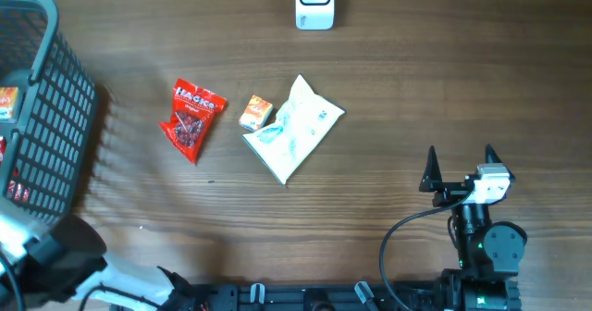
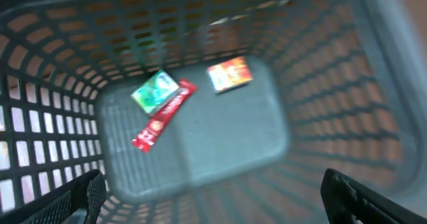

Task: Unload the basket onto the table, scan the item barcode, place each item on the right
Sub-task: 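Return the left gripper into the basket toward the remaining items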

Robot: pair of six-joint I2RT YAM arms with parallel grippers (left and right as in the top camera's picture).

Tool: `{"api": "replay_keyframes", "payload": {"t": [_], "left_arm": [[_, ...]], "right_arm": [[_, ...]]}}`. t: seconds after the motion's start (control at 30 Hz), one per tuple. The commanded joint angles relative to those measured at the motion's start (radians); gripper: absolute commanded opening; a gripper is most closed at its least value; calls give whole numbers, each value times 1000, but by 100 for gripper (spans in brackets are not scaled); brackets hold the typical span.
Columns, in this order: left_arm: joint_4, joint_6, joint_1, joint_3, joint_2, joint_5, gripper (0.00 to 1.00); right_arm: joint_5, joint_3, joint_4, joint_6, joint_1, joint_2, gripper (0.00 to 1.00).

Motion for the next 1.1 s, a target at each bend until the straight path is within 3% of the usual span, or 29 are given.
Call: {"api": "replay_keyframes", "payload": {"t": [0.0, 0.23, 0.33, 0.57, 0.73, 1.07], "left_arm": [[-20, 6, 20, -2, 111, -56, 100], [-53, 6, 20, -2, 283, -136, 99], [-70, 6, 20, -2, 353, -160, 91], [-106, 11, 20, -4, 497, -164, 88], [-135, 31, 20, -4, 558, -191, 79], [-165, 24, 24, -19, 588, -226, 82]], "right_arm": [[17, -2, 2, -4, -5, -8, 100], [17, -2, 2, -4, -5, -8, 100], [17, -2, 2, -4, -5, -8, 100], [17, -2, 2, -4, -5, -8, 100], [17, -2, 2, -4, -5, -8, 100], [17, -2, 2, -4, -5, -8, 100]]}}
